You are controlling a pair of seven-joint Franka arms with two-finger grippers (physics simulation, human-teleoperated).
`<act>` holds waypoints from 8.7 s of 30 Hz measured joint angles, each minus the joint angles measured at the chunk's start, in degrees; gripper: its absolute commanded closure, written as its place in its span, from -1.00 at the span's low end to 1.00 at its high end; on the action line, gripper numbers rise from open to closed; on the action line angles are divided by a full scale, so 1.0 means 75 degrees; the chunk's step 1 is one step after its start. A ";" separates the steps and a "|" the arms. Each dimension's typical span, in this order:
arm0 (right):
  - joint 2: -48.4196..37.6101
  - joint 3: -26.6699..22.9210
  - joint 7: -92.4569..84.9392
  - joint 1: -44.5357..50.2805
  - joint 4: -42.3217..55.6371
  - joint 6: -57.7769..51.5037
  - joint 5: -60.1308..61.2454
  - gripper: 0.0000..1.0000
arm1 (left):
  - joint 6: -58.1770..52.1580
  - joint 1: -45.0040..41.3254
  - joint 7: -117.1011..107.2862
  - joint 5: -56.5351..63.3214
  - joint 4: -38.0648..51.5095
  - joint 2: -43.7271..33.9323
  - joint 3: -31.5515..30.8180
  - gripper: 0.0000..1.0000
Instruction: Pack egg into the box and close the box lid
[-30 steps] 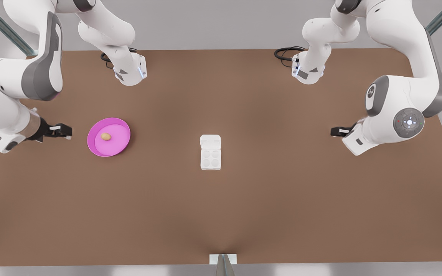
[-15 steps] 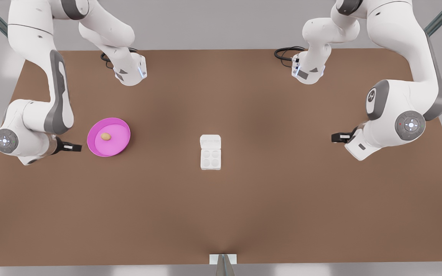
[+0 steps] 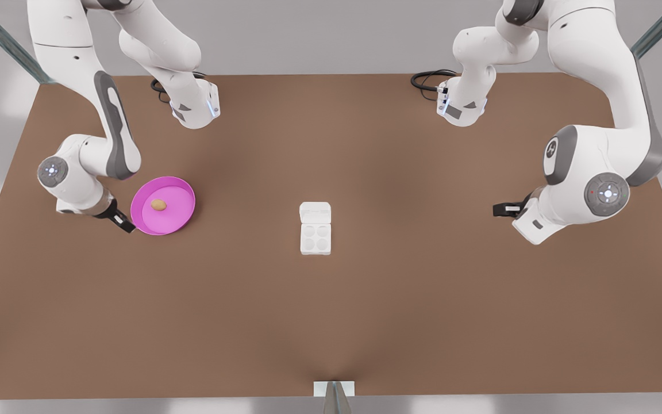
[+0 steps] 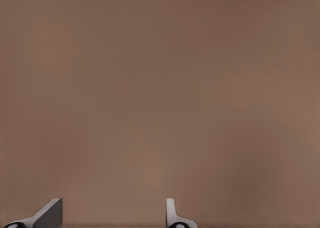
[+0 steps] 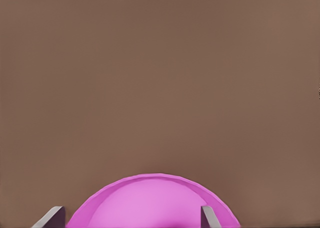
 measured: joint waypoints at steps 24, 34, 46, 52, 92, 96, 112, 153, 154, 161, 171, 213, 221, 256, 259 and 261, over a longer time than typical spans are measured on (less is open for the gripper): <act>-0.0091 0.0009 0.4039 -0.0075 -0.2203 0.2448 -0.0010 -1.00 | -0.0031 -0.0007 -0.0069 0.0015 0.0000 0.0109 0.0000 -1.00; 0.0169 0.0029 0.4793 0.0009 -0.2267 0.2691 -0.0012 -1.00 | -0.0038 0.0005 -0.0028 0.0015 0.0000 0.0113 0.0000 -1.00; 0.0564 0.0031 0.5275 0.0068 -0.2255 0.2710 -0.0030 -1.00 | -0.0040 0.0005 0.0008 0.0015 0.0000 0.0132 0.0000 -1.00; 0.0722 0.0042 0.5401 0.0110 -0.2241 0.2700 -0.0032 -1.00 | -0.0040 0.0005 0.0017 0.0015 0.0000 0.0160 0.0000 -1.00; 0.0959 0.0056 0.5276 0.0137 -0.1860 0.2104 -0.0046 -0.29 | -0.0041 -0.0030 0.0025 0.0027 0.0024 0.0186 0.0000 -1.00; 0.0990 0.0085 0.5252 0.0184 -0.1832 0.2013 -0.0047 -0.24 | -0.0040 -0.0020 0.0023 0.0027 0.0024 0.0186 -0.0001 -1.00; 0.0992 0.0090 0.5160 0.0209 -0.1667 0.1761 -0.0041 -0.09 | -0.0040 -0.0019 0.0017 0.0040 0.0036 0.0221 0.0000 -1.00; 0.5753 0.4824 0.4705 0.0396 0.5151 -0.0434 0.4086 0.01 | -0.0139 -0.0030 0.0007 0.0049 0.0037 0.0243 -0.0009 -1.00; 0.5908 0.4909 0.4668 0.0391 0.5152 -0.0510 0.4206 0.01 | -0.0140 -0.0032 0.0006 0.0047 0.0034 0.0244 -0.0010 -1.00; 0.6761 0.5334 0.4292 0.0406 0.5329 -0.0827 0.5004 0.01 | -0.0146 -0.0031 0.0005 0.0050 0.0035 0.0271 -0.0010 -1.00; 0.7636 0.5581 0.3482 0.0488 0.5535 -0.0921 0.5634 0.01 | -0.0155 -0.0018 0.0008 0.0079 0.0035 0.0290 -0.0010 -1.00; 0.1475 0.5537 -0.1120 -0.2630 0.7352 -0.5932 -0.1911 -1.00 | 0.3431 -0.4251 -0.4464 -0.0258 0.0140 0.2932 -0.2253 0.57; 0.0093 0.0642 -0.2168 0.1822 0.6479 -0.6505 -0.0359 -1.00 | 0.4229 -0.4083 -0.5513 0.0173 0.0054 0.3252 -0.2218 0.57; 0.0346 0.0624 -0.3569 0.1886 0.6227 -0.6138 -0.0038 -1.00 | 0.4773 -0.4050 -0.6359 0.0195 0.0760 0.3935 -0.2261 0.57; 0.0360 0.0630 -0.3602 0.1884 0.6233 -0.6134 -0.0021 -1.00 | 0.4777 -0.4037 -0.6321 0.0167 0.1257 0.4254 -0.2248 0.57; 0.0361 0.0642 -0.3621 0.1882 0.6232 -0.6132 -0.0012 -1.00 | 0.4791 -0.3947 -0.6295 0.0158 0.1623 0.4465 -0.2241 0.57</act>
